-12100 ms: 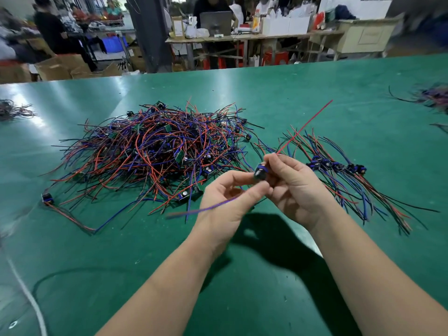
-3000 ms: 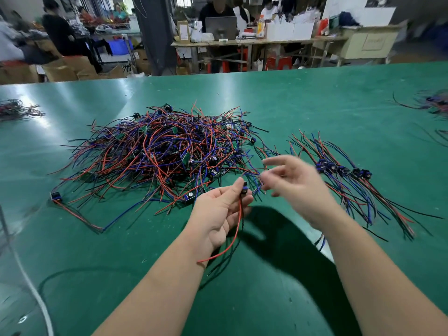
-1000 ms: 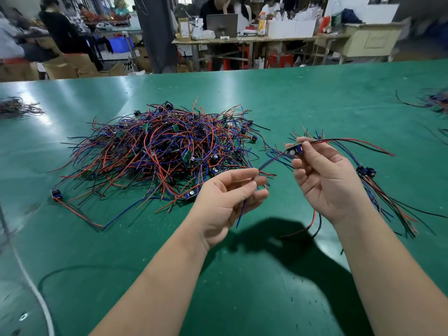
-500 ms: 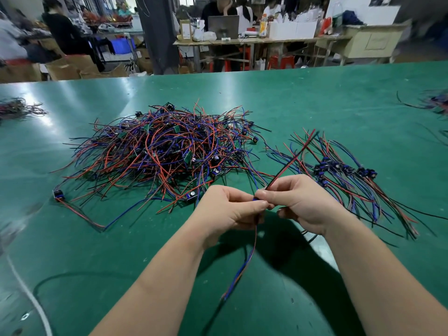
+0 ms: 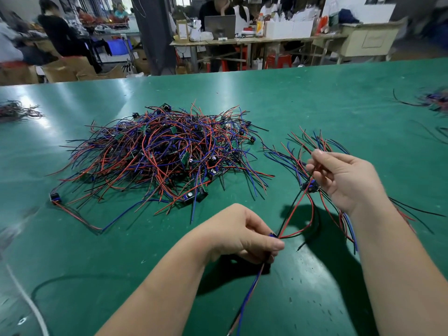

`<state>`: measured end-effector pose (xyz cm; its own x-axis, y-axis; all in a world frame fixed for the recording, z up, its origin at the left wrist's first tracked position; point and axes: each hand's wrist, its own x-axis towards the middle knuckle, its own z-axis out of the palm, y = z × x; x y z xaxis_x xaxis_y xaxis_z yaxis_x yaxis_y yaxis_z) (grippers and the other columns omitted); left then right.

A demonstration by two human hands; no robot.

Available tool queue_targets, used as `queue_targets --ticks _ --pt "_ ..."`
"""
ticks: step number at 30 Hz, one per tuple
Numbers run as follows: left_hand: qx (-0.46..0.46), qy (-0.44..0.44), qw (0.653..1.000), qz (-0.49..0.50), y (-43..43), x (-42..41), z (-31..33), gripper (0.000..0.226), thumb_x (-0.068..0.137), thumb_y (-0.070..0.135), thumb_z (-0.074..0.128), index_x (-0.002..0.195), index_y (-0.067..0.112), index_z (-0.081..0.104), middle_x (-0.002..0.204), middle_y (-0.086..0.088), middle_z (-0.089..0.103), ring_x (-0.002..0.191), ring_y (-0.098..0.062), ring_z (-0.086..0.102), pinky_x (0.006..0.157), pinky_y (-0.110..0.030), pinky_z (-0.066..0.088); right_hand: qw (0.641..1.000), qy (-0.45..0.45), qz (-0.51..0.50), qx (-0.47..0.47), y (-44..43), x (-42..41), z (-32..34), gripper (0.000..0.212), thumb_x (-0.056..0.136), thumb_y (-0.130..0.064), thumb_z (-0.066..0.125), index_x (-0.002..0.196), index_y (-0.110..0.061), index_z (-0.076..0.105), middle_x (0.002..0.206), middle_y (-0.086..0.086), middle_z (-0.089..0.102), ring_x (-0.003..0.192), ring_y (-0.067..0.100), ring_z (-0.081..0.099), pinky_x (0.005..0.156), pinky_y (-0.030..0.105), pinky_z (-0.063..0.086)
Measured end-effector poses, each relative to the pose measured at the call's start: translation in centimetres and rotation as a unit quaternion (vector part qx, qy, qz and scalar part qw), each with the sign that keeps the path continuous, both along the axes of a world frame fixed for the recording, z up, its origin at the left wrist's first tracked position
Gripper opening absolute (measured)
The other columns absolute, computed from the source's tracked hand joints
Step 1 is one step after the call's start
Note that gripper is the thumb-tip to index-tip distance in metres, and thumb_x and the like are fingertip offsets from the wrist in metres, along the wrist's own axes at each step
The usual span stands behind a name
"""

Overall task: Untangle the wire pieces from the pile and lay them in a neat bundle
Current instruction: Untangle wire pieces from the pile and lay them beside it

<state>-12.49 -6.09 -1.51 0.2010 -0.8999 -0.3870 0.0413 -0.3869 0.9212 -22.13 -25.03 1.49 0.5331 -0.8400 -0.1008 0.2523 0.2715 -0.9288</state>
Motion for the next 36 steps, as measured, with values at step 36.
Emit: queue_targets --ticks 36 --pt "-0.201 0.007 0.930 0.308 -2.1 -1.5 0.0 0.020 0.091 0.014 0.062 0.072 0.012 0.069 0.071 -0.011 0.069 0.056 -0.018 0.065 0.055 -0.025 0.053 0.964 0.099 0.192 -0.154 4.5 1.9 -0.9 0.013 0.082 0.002 0.065 0.093 -0.004 0.069 0.061 -0.001 0.065 0.052 0.005 0.054 0.051 0.016 0.041"
